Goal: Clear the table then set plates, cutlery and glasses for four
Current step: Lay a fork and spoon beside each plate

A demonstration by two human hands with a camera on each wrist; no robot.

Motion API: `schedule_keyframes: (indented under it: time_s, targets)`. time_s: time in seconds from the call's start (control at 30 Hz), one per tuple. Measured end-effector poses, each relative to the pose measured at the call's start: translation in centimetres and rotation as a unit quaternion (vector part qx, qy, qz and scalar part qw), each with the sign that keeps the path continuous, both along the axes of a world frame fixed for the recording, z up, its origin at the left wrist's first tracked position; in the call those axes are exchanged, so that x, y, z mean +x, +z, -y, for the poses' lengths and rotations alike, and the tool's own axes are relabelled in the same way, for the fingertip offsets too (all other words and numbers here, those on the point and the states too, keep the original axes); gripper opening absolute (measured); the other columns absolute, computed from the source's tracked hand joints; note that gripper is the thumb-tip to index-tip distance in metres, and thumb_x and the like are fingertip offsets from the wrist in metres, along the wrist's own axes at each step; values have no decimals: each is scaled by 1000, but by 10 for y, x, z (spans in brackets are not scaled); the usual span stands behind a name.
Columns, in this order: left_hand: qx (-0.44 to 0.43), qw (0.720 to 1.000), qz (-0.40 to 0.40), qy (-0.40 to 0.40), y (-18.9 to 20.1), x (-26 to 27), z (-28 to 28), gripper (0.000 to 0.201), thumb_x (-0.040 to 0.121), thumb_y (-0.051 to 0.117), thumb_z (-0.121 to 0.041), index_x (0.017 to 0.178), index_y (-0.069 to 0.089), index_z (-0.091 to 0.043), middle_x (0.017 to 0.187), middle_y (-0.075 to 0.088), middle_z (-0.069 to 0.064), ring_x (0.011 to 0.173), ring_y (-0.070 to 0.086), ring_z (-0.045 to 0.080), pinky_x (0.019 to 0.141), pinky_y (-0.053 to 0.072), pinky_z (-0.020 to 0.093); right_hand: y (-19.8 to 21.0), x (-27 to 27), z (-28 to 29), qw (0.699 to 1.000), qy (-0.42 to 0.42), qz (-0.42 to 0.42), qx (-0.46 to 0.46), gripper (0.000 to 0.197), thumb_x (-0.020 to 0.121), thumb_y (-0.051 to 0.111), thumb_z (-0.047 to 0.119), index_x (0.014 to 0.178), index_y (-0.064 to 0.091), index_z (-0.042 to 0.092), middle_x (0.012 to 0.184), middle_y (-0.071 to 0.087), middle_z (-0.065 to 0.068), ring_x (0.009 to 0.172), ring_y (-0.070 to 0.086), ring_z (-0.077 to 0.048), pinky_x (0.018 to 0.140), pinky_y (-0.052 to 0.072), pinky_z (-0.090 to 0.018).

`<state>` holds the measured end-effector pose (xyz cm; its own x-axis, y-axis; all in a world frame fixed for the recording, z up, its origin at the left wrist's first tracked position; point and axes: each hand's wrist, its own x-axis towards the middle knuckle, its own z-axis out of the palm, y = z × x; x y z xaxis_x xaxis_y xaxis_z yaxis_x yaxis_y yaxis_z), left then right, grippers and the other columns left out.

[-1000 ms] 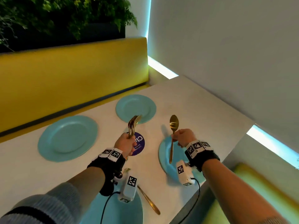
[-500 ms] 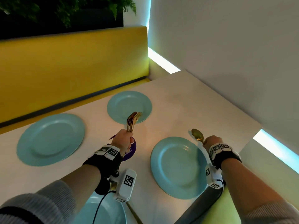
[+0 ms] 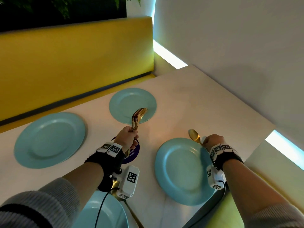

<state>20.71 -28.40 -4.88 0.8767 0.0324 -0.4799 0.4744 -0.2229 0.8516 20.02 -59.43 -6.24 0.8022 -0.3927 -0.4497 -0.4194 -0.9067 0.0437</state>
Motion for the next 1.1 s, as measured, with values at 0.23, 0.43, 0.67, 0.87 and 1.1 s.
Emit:
schedule_keyframes:
  time_s: [0.23,0.43,0.67,0.87,1.1]
  targets:
    - [-24,1000,-10,-10,-4,-4,0,14,98,40,-9,86,47,-10,74,53,4,54,51,16,42,40,20,-4,-2,1,1000,-13,14,19,24,91,51,21,101,72,23,108,69,-5,102,63,-25,90,52,-29]
    - [-63,998,-25,5,-1,-11,0,16,99,39,-7,85,47,-9,73,52,6,56,50,17,49,40,25,7,2,-10,998,-40,48,25,26,93,52,29,107,69,14,113,67,-7,107,62,-26,89,49,-29]
    - [-48,999,-18,-10,5,-31,-4,23,95,42,-5,74,48,-9,65,52,5,52,49,14,46,40,22,42,-15,-111,971,52,108,207,24,91,59,31,102,72,14,97,67,2,92,63,-20,82,48,-26]
    - [-127,987,-41,-88,13,-66,-24,22,96,43,0,78,49,-12,69,47,4,45,48,10,46,38,22,40,-56,-199,906,-7,107,409,28,90,59,36,79,68,13,77,64,3,54,52,-9,51,44,-21]
    - [-138,986,-31,-91,20,-129,-60,18,95,47,0,84,53,-13,74,57,6,60,57,18,51,48,23,32,-116,-243,882,-78,141,442,26,92,57,16,67,60,24,67,61,7,51,48,-6,42,41,-14]
